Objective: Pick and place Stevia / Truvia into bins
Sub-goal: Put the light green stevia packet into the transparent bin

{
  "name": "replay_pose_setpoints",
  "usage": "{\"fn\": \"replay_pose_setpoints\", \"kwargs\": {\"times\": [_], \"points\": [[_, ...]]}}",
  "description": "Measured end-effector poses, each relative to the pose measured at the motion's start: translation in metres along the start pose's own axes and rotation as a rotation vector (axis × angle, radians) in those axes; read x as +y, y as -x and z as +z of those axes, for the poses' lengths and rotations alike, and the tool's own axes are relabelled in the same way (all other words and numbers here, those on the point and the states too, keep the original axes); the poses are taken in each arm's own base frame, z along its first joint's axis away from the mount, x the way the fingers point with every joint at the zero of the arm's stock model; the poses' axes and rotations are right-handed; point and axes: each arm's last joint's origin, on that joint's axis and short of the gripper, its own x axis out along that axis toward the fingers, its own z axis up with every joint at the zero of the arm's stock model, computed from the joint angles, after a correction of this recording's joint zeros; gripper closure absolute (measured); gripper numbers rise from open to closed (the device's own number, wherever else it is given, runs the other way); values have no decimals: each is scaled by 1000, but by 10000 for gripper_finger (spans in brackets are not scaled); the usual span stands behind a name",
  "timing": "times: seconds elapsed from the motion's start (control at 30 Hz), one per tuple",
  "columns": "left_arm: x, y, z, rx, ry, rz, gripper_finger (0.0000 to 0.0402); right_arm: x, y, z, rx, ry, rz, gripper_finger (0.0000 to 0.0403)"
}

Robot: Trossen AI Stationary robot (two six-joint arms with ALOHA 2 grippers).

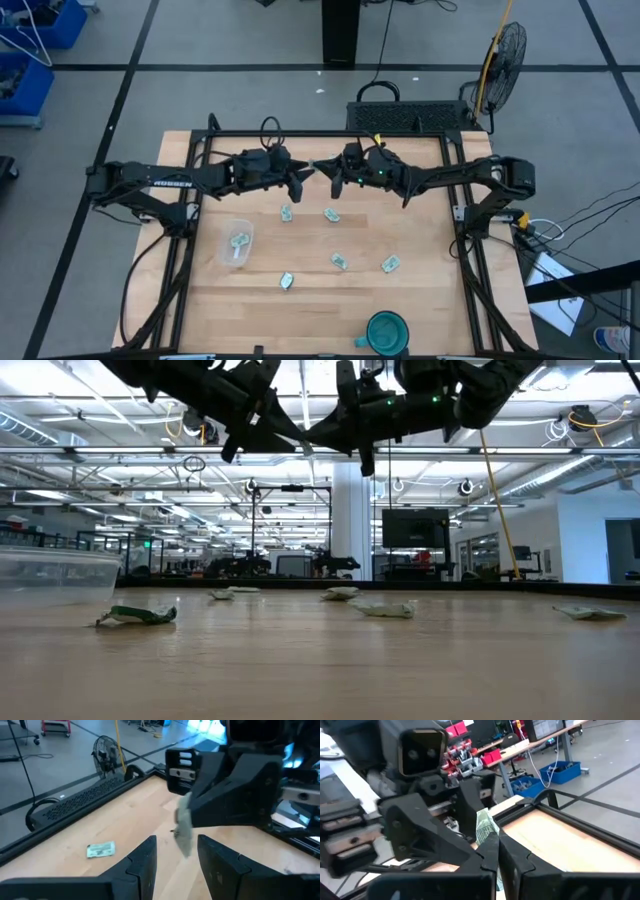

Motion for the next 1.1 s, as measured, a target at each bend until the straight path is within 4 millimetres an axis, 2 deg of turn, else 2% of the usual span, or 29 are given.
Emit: {"fn": "replay_pose_setpoints", "kwargs": {"times": [0.5,0.7,0.83,1.1], "points": [[4,-17,-1,-41,15,-71,254,1,0,2,3,-30,49,403],[3,-17,-1,-40,-12,-84,257,0,0,2,5,-30,46,403],[3,-17,-1,-41,-13,-86,287,0,0,2,7,-30,45,403],[4,-17,-1,-39,-13,-92,388,-1,0,2,9,-27,42,403]]}}
